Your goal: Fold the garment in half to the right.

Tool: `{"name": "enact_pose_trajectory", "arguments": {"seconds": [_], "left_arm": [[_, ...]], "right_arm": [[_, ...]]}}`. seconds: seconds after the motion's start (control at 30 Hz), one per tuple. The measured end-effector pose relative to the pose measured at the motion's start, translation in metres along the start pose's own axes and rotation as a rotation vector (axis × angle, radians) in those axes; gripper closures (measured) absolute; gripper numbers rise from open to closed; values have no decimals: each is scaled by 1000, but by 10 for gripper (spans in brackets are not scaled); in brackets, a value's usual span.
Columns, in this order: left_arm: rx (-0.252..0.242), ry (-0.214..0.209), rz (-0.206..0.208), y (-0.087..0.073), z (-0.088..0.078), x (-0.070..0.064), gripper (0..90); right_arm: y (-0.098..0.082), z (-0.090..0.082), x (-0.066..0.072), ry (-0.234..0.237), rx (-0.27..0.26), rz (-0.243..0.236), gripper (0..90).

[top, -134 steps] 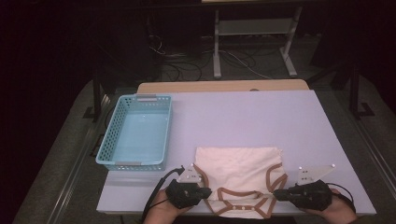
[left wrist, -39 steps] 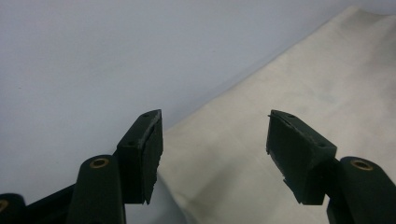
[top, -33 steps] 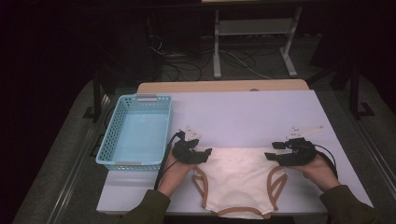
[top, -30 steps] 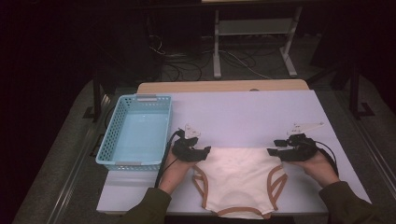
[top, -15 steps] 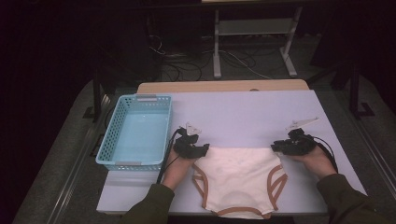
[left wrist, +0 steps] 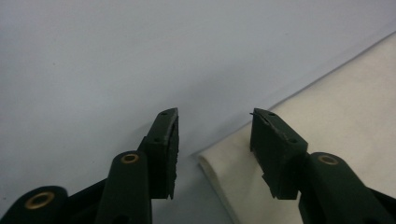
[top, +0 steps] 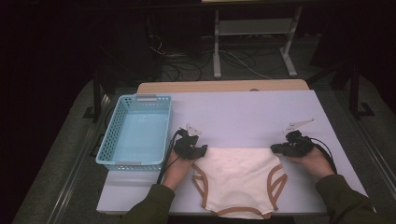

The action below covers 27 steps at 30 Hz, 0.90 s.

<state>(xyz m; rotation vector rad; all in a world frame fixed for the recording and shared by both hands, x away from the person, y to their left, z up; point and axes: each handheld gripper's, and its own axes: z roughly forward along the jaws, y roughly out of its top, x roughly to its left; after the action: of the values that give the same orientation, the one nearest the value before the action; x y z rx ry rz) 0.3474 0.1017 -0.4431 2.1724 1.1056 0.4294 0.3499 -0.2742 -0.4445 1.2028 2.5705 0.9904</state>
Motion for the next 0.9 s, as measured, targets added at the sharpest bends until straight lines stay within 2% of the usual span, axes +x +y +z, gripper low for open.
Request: {"name": "enact_pose_trajectory", "arguments": {"seconds": [0.17,0.27,0.33,0.37,0.4,0.53,0.7,0.9], "left_arm": [[17,7,-5,0,0,0,640],[24,0,-16,0,-1,-1,683],[30,-8,-25,-1,-2,-2,716],[34,-17,-29,0,-2,-1,760],[33,-25,-32,-1,-2,-1,760],[32,-50,-24,0,-1,-3,868],[30,-55,-25,0,-2,-2,878],[-8,-55,-35,9,-6,-1,879]], "right_arm": [[0,0,1,-5,-1,-5,848],[0,0,1,-7,-2,-8,851],[0,0,1,-8,-1,-7,853],[0,0,1,-9,0,-9,855],[0,0,2,-13,1,-10,857],[0,0,2,-13,-2,-6,863],[1,-1,4,-34,-3,-20,867],[4,-6,0,-67,-21,-16,868]]}}
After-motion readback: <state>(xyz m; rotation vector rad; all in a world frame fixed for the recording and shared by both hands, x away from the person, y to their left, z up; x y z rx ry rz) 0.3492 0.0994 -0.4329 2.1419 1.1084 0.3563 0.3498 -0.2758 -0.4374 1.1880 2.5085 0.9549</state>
